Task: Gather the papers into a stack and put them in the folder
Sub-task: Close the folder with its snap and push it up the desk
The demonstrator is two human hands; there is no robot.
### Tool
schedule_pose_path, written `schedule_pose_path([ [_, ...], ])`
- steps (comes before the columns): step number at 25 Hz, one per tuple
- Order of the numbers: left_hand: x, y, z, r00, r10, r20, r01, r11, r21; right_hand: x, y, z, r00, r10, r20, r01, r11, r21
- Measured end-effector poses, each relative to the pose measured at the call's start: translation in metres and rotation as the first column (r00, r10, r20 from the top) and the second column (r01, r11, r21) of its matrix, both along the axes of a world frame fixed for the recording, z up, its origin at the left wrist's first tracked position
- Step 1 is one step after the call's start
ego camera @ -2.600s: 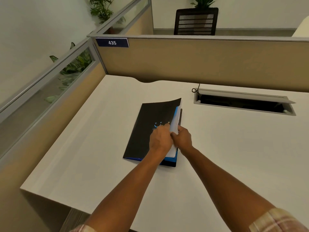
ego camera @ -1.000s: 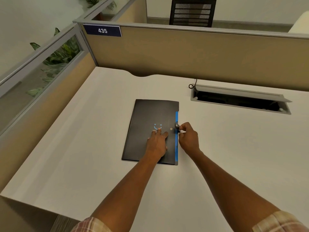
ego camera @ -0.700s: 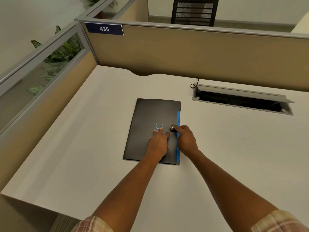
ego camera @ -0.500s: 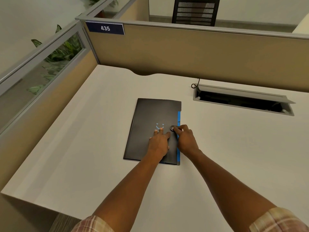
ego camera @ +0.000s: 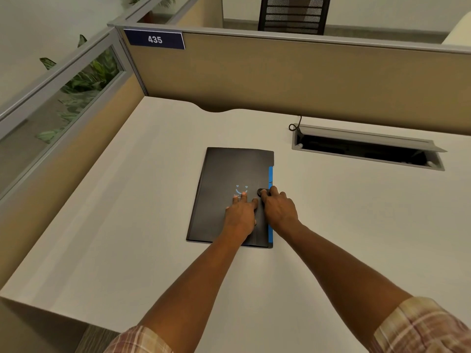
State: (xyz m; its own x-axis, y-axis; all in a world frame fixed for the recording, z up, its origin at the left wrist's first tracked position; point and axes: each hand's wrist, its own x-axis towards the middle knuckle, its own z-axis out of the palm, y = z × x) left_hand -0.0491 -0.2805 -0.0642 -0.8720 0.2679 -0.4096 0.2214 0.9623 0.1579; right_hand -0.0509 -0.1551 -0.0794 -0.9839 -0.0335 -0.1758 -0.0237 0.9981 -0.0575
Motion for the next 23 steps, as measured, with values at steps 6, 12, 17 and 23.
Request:
schedule_pose_path([
  [6,-0.001,0.0,-0.002,1.0,0.0,0.008,0.0,1.0,-0.003,0.001,-0.004,-0.001,1.0,0.002,0.013,-0.002,1.0,0.02],
  [12,0.001,-0.003,0.001,1.0,0.005,0.001,-0.005,0.999,0.045,0.002,-0.004,0.006,0.999,-0.043,0.031,0.046,0.995,-0.092],
  [17,-0.001,-0.039,0.013,0.972,0.18,-0.152,-0.122,0.937,0.327,0.018,0.01,0.003,0.951,-0.307,0.041,0.299,0.876,-0.378],
  [23,-0.004,-0.08,0.014,0.813,0.554,-0.179,-0.549,0.832,0.077,0.028,0.006,-0.003,0.882,-0.436,0.179,0.462,0.728,-0.506],
])
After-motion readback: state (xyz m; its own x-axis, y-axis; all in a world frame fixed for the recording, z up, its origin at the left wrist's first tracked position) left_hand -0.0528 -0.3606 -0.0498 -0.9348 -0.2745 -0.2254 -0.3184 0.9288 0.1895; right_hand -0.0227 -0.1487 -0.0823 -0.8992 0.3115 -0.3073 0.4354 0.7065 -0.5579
